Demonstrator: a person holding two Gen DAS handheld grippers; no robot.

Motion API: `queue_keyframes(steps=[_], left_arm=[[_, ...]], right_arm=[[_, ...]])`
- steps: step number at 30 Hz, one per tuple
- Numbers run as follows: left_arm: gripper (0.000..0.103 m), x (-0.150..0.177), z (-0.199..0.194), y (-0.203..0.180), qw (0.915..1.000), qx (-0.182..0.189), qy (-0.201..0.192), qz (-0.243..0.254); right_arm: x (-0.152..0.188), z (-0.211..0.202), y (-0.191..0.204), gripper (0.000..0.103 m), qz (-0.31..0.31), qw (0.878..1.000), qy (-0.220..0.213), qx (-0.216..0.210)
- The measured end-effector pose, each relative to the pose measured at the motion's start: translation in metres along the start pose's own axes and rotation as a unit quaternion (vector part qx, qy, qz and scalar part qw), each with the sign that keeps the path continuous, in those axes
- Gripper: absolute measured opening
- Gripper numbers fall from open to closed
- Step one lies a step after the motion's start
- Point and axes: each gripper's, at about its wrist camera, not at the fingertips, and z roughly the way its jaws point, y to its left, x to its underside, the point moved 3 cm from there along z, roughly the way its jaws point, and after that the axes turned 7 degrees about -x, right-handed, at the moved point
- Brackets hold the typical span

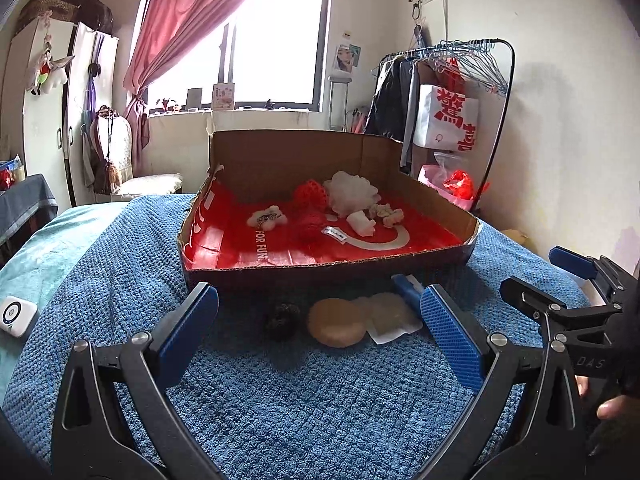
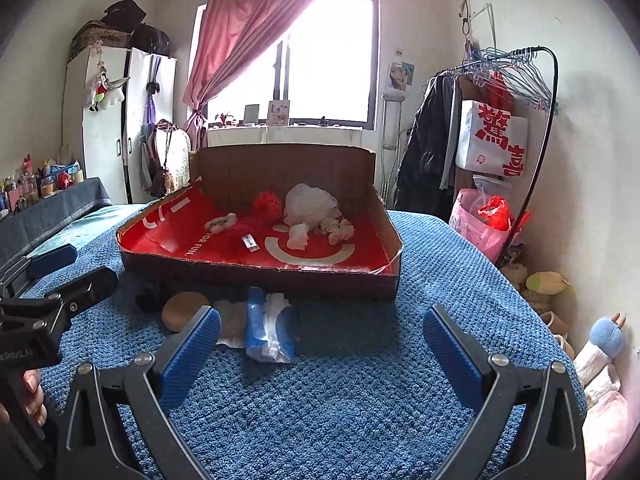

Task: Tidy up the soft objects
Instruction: 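Move the left tool to the black knit ball while the right tool approaches the blue packet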

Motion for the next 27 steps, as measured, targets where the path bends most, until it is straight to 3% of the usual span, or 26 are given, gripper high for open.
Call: queue_keyframes(steps=[14, 27], left_arm=[[0.103, 0.007, 0.012, 0.01, 0.9994, -0.003, 0.033, -0.002], [0.103, 0.001, 0.05, 0.023, 0.9954, -0.004, 0.096, 0.007]], right_arm=[[0.007, 0.016, -0.004, 0.103, 0.023, 0.999, 0.03, -0.013], [0.006, 0.061, -0.017, 0.103, 0.073, 0.99, 0.098, -0.066]])
